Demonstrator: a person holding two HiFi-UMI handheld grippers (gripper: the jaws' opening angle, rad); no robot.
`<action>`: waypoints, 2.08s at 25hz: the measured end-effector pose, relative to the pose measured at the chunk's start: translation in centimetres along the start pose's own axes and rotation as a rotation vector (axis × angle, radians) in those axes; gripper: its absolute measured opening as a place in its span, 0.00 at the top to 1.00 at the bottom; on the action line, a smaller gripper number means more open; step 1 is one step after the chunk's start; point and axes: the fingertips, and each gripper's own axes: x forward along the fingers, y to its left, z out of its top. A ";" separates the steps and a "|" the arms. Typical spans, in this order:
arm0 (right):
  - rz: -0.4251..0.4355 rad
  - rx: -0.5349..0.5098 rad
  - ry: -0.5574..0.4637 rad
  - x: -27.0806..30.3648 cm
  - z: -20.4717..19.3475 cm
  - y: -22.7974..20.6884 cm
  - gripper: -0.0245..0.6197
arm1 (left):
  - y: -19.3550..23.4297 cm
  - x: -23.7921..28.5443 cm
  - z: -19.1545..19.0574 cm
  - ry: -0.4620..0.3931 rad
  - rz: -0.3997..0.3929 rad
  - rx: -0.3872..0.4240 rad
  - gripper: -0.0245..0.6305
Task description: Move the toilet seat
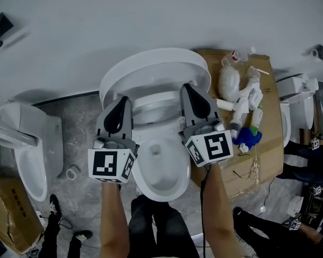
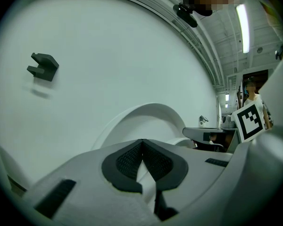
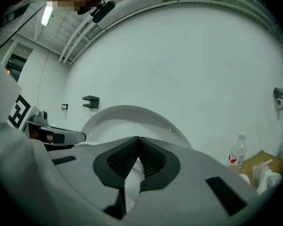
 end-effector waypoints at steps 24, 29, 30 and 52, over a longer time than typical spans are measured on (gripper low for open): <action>0.024 -0.017 0.020 -5.0 0.3 2.8 0.94 | -3.2 -2.4 0.5 -0.023 -0.045 0.082 0.95; 0.047 0.016 0.044 -7.6 -0.2 3.6 0.94 | -5.7 -4.2 0.3 -0.027 -0.146 0.088 0.95; 0.047 0.022 0.048 -8.2 -0.4 3.7 0.94 | -6.2 -4.5 0.0 -0.023 -0.165 0.092 0.95; 0.026 0.037 0.079 -19.1 -5.2 6.4 0.94 | -14.2 -11.4 -5.6 0.012 -0.298 0.102 0.95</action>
